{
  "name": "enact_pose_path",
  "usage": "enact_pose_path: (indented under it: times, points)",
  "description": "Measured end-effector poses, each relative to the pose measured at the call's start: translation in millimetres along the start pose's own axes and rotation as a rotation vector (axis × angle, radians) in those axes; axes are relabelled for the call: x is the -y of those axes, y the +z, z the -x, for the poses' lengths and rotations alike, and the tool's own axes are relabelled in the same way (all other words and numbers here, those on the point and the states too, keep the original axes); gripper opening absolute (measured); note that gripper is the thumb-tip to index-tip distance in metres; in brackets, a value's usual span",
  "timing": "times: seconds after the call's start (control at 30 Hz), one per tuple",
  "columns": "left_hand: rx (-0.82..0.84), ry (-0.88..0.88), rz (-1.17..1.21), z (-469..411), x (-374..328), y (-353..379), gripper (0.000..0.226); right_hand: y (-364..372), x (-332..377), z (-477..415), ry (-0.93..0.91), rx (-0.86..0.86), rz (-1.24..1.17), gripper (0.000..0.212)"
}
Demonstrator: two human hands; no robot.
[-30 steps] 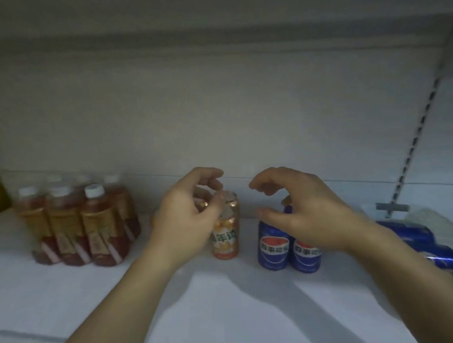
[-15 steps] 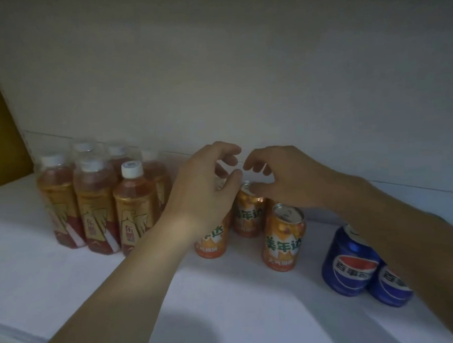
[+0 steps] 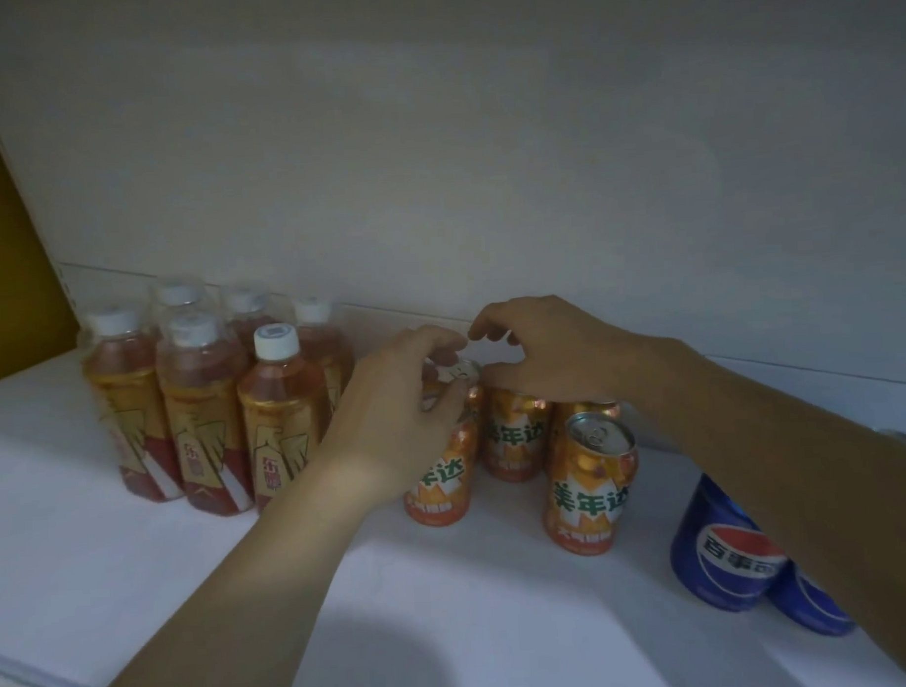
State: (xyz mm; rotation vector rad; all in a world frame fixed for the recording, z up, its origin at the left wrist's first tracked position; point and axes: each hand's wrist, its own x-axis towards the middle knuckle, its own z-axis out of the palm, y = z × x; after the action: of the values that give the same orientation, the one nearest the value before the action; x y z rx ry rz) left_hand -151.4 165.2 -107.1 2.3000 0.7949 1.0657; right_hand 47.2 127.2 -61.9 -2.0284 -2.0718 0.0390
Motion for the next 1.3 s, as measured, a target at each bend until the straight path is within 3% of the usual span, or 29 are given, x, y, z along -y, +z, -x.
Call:
enact_pose_path:
  times: [0.2, 0.37, 0.53, 0.73, 0.9, 1.0, 1.07, 1.13, 1.23, 1.3]
  points:
    - [-0.097, -0.073, 0.024, 7.5, 6.8, -9.1, 0.032, 3.3, 27.4, 5.2, -0.118, -0.054, -0.032, 0.043]
    - [-0.155, -0.122, 0.079, 10.5, 8.7, -12.6, 0.038, 19.8, 47.5, 12.2, -0.172, -0.001, 0.005, 0.039]
    - [-0.182, -0.112, 0.122, 11.9, 11.0, -12.1, 0.036, 32.3, 54.7, 11.7, -0.139, -0.029, 0.014, 0.029]
    - [-0.238, -0.066, 0.164, 14.0, 15.6, -13.3, 0.033, 37.9, 57.3, 12.4, -0.095, -0.044, -0.004, 0.039]
    - [-0.22, -0.125, 0.398, 11.1, 15.7, -14.1, 0.03, 31.2, 59.0, 20.1, -0.082, -0.06, -0.075, 0.045]
    - [-0.227, -0.16, 0.499, 10.9, 9.5, -15.1, 0.021, -1.2, 51.9, 35.7, -0.067, -0.178, -0.164, 0.029]
    - [-0.133, -0.165, 0.584, 12.4, 0.0, -12.9, 0.027, -35.6, 44.9, 51.0, -0.032, -0.296, -0.29, 0.016]
    - [0.073, -0.178, 0.753, 13.6, -14.2, -7.1, 0.041, -67.6, 38.0, 67.7, -0.015, -0.43, -0.505, 0.008]
    - [0.416, -0.193, 1.185, 13.2, -41.2, 5.0, 0.08, -88.8, 35.2, 92.3, -0.024, -0.551, -0.678, 0.018]
    - [0.431, -0.161, 1.332, 13.7, -58.7, 16.3, 0.086, -86.4, 31.7, 107.3, -0.002, -0.612, -0.713, 0.025]
